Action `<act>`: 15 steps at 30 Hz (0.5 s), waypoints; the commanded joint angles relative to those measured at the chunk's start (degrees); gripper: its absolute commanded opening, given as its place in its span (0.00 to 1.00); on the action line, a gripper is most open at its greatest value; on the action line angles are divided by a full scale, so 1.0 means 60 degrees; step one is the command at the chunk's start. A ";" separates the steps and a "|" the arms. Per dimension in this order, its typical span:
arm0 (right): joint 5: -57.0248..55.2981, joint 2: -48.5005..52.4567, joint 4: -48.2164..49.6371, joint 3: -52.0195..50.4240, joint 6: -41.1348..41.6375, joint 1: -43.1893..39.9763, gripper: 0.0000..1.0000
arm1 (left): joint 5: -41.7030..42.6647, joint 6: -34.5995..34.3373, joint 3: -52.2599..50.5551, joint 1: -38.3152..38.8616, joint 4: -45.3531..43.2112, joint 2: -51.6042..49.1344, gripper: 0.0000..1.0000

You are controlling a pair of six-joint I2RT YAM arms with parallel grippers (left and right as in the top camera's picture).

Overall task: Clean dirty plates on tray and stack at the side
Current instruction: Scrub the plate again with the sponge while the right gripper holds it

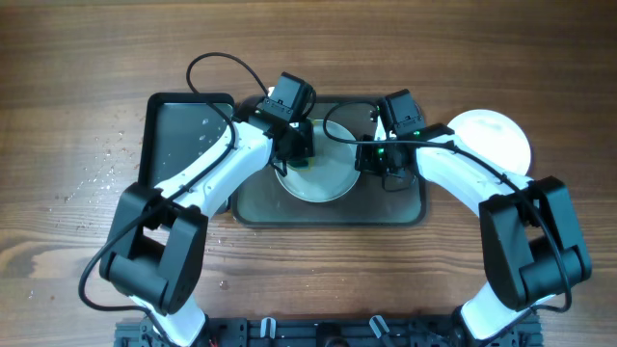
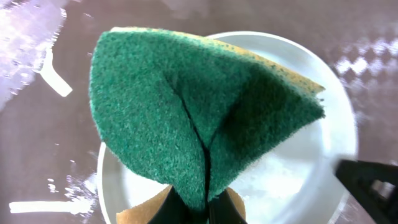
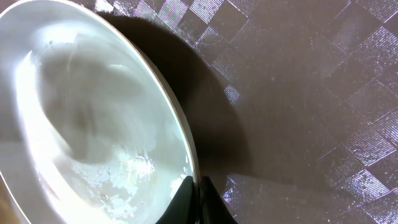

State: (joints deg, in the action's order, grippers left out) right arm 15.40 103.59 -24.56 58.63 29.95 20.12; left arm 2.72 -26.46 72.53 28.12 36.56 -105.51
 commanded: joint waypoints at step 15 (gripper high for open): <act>0.0146 -0.0138 0.0040 -0.0025 0.0073 0.0051 0.04 | 0.2164 -0.0160 -0.0051 0.0805 -0.0430 -0.1275 0.04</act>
State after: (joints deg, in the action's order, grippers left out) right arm 15.31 103.59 -24.64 58.61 29.93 20.10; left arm 4.71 -27.14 72.51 29.78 35.29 -111.96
